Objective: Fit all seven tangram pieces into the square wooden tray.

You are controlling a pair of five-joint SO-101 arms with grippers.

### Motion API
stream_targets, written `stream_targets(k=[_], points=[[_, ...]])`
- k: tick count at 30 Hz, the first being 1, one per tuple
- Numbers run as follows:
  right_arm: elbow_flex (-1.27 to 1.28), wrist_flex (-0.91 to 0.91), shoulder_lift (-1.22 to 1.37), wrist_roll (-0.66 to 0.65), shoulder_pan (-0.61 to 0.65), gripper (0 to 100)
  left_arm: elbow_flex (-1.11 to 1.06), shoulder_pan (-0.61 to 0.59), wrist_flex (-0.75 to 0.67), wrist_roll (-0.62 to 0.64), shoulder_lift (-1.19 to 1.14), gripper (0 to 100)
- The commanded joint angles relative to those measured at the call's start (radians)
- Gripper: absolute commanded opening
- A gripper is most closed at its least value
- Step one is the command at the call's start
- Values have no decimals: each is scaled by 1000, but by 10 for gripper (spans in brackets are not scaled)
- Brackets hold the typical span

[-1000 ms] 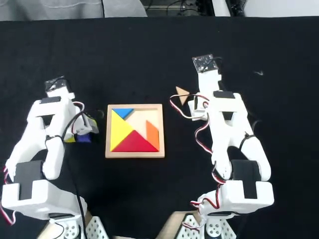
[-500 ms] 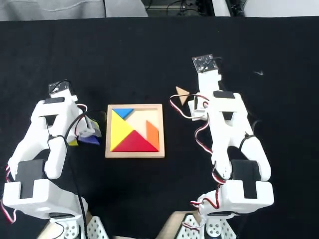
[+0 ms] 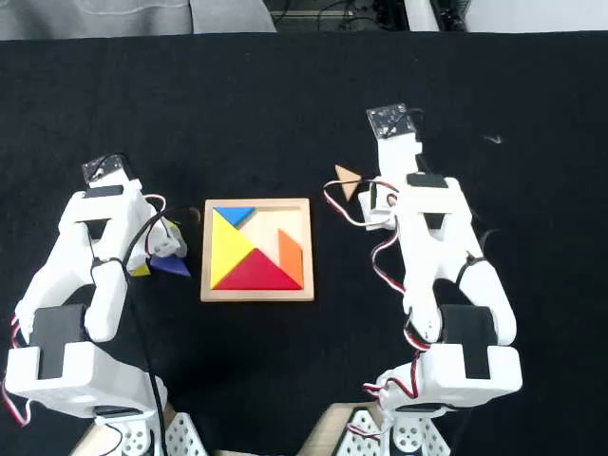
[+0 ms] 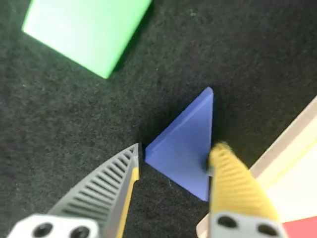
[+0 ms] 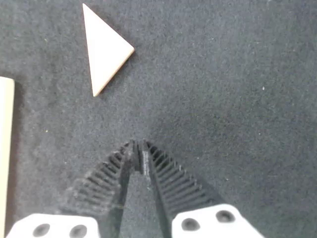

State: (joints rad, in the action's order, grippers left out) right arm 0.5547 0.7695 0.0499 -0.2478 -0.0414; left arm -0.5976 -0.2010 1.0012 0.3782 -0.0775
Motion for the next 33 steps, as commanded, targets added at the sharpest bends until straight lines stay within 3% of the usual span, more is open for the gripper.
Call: stream_targets(k=[1, 9, 17, 27, 33], points=[[-50, -8, -5, -11, 8, 12, 5, -10, -25, 11, 5, 152], [-50, -8, -5, -11, 6, 12, 18, -1, -20, 3, 18, 145], [-50, -8, -5, -11, 6, 12, 94, -2, 86, -124, 127, 145], [-50, -8, -5, -11, 6, 12, 67, -5, 91, -138, 147, 152], [-50, -8, -5, -11, 6, 12, -1, -8, 41, -130, 147, 280]])
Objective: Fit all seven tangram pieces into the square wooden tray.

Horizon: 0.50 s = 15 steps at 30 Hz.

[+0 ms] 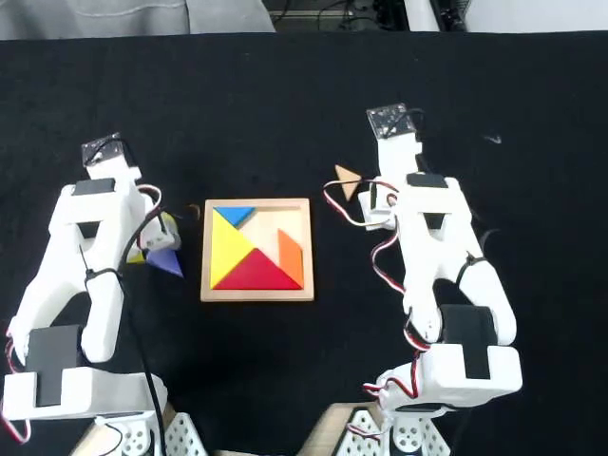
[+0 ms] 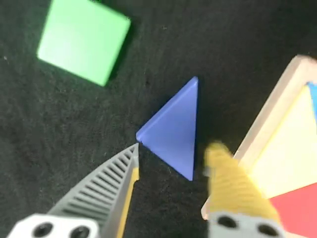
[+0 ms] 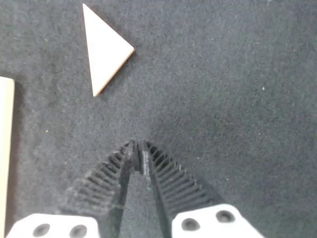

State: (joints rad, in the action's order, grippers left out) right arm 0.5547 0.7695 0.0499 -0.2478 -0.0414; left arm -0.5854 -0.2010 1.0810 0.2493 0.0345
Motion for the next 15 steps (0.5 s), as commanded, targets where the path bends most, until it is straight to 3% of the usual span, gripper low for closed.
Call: stream_targets(k=[1, 5, 15], points=[[-50, -8, -5, -11, 6, 12, -28, -12, -68, -2, 35, 273], [-50, -8, -5, -11, 6, 12, -73, -31, -146, -6, 34, 266], [-50, -8, -5, -11, 6, 12, -73, -93, -157, -9, -2, 264]])
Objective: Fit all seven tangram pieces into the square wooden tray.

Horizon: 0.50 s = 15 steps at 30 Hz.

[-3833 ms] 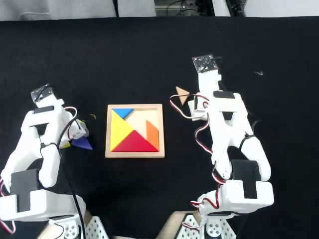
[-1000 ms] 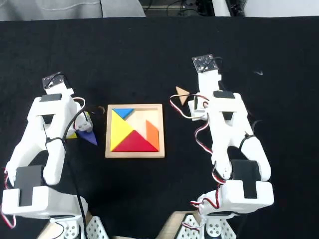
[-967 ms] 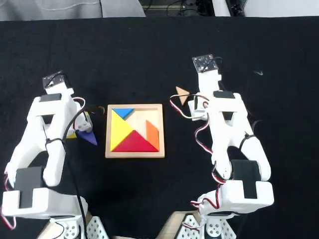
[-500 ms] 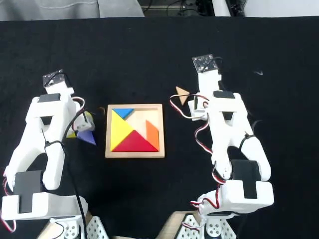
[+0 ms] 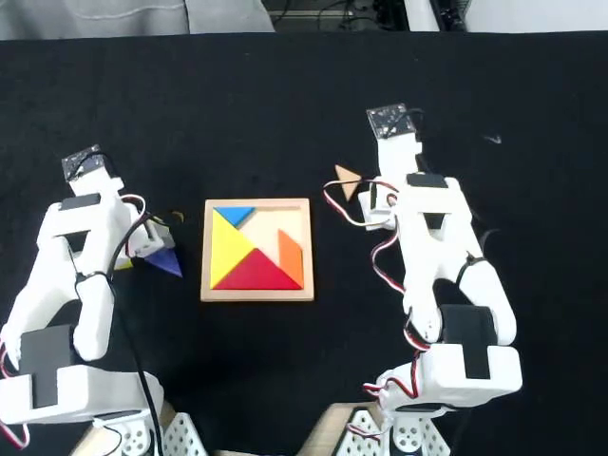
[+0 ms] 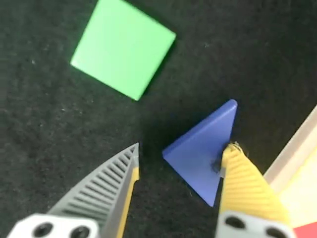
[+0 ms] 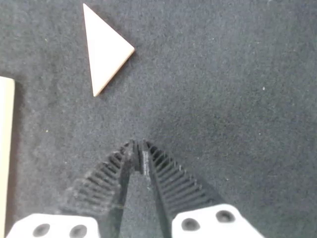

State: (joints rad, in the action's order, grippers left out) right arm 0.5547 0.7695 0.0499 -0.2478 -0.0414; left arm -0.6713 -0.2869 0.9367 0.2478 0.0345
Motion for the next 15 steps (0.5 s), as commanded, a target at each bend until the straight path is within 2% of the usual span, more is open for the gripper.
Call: stream_targets(k=[1, 6, 9, 15], points=[[-50, -8, -5, -11, 6, 12, 27, -1, -15, -8, -29, 264], [-42, -8, -7, -11, 8, 12, 183, 4, 84, -11, -183, 263], [-42, -8, -7, -11, 8, 12, 251, 12, 137, -57, -249, 251], [-42, -8, -7, -11, 8, 12, 278, 51, 146, -71, -272, 104]])
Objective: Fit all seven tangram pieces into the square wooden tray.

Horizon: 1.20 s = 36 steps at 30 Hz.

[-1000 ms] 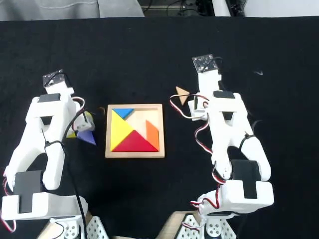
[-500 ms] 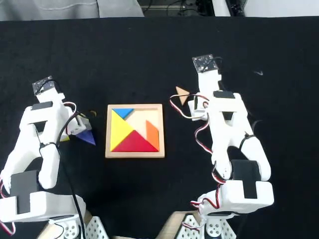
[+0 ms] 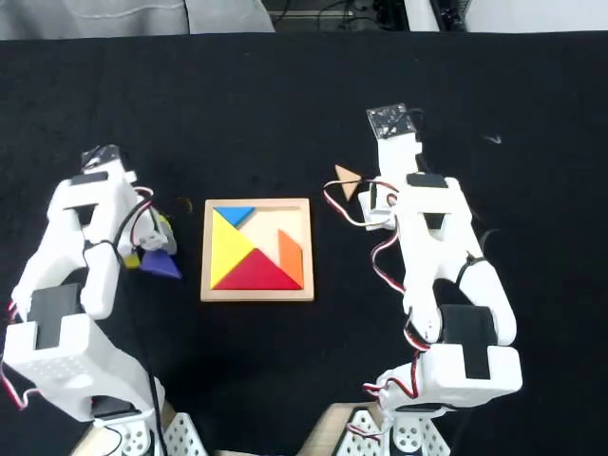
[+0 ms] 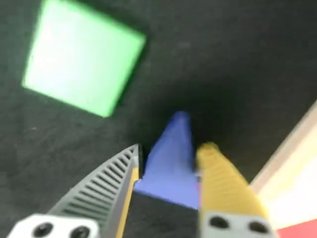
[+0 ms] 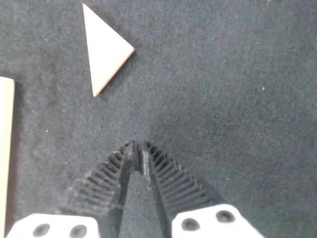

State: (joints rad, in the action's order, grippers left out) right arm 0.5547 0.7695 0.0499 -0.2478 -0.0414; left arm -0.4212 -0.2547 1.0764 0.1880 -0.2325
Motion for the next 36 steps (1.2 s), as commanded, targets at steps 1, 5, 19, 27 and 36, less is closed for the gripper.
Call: stream_targets(k=[1, 5, 19, 27, 36], points=[[-42, -8, -7, -11, 8, 12, 25, 33, 8, -11, -5, 102], [-42, -8, -7, -11, 8, 12, 35, 73, 41, 34, -3, 102], [-41, -8, -13, -11, 6, 12, -4, 15, 180, -112, 356, 142], [-41, -8, -13, -11, 8, 12, -285, -213, -72, -456, 649, 220], [-39, -8, -12, -11, 11, 12, -286, -450, -120, -571, 746, 220]])
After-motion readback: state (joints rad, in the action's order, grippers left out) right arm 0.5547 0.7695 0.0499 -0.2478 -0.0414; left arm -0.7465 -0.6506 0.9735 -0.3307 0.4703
